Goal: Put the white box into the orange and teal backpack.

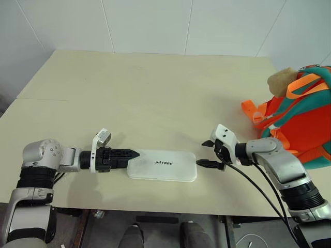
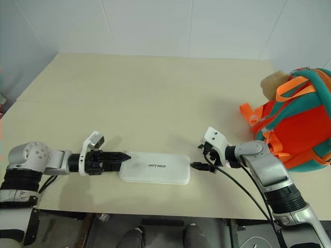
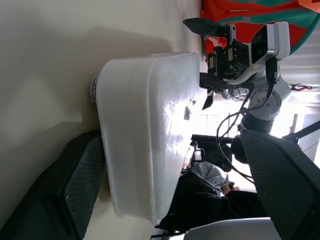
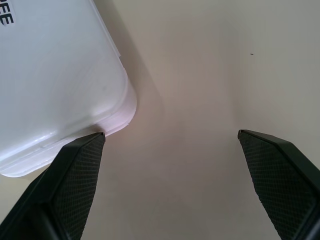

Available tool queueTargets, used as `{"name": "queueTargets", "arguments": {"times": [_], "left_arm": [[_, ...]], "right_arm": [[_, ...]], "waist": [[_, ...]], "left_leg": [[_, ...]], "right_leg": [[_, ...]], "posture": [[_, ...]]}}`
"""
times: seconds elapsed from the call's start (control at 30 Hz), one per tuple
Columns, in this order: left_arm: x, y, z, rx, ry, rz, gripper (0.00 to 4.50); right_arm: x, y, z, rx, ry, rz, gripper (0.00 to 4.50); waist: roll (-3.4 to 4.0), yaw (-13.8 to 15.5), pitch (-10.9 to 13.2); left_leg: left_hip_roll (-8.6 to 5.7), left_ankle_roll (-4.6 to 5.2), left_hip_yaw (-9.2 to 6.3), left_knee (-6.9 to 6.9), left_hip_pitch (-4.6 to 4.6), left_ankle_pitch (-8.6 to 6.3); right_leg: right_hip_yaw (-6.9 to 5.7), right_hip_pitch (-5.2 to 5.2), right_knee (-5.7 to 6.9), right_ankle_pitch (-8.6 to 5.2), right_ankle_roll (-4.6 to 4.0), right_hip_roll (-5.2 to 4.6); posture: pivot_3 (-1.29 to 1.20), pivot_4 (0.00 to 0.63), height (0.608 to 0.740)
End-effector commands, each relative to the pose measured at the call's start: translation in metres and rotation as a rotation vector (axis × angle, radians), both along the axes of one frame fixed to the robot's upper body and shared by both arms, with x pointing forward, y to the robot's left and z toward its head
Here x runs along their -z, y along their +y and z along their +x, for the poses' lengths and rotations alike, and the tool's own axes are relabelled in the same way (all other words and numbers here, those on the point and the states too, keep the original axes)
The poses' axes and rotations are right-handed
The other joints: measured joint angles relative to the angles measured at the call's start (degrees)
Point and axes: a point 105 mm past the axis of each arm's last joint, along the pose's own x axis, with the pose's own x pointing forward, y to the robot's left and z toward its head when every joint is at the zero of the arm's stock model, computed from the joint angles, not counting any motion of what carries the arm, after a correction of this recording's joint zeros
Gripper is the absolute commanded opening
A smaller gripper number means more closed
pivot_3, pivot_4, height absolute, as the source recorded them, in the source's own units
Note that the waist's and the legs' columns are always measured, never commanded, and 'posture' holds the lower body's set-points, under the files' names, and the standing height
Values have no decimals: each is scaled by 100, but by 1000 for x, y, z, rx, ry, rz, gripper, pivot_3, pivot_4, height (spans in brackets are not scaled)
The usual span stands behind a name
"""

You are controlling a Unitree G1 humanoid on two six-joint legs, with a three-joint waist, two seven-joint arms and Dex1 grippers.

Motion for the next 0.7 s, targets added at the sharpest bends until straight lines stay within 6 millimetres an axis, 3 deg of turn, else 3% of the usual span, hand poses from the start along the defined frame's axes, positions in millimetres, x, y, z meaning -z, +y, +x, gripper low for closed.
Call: {"name": "queueTargets", "arguments": {"times": [0.03,0.1,0.2,0.43,0.53,0.7], "left_arm": [[2,-7,4,7,-18,8,4479],[2,-8,6,-2,-28,-1,4479],[5,-7,8,-6,-56,35,3902],[15,-2,5,30,-85,150,1705],[15,0,5,37,-97,171,1496],[10,4,7,45,-140,205,1479]], "right_arm": [[-8,7,-3,-38,-37,6,4500],[-8,7,-3,-36,-38,6,4500],[-8,4,-3,-27,-40,1,4500],[-17,-5,0,20,-60,38,4500],[-20,-8,0,37,-65,56,4500],[-51,-15,-9,106,-102,233,4500]], "waist": [[0,16,0],[0,27,0],[0,49,0],[0,51,0],[0,61,0],[-1,85,0]], "left_leg": [[-1,0,0,4,0,0],[-1,0,-1,12,0,0],[-1,1,0,21,0,0],[-1,1,0,17,-2,-1],[-1,2,0,16,-2,-1],[-1,2,-1,16,-2,-1]], "right_leg": [[0,1,1,1,1,0],[0,4,2,2,3,0],[1,7,3,6,7,0],[2,5,0,7,7,0],[2,6,-3,7,7,0],[2,6,-3,7,7,0]], "posture": [[0,150,740],[0,150,740],[0,150,740],[0,150,740],[0,150,740],[0,150,740]]}}
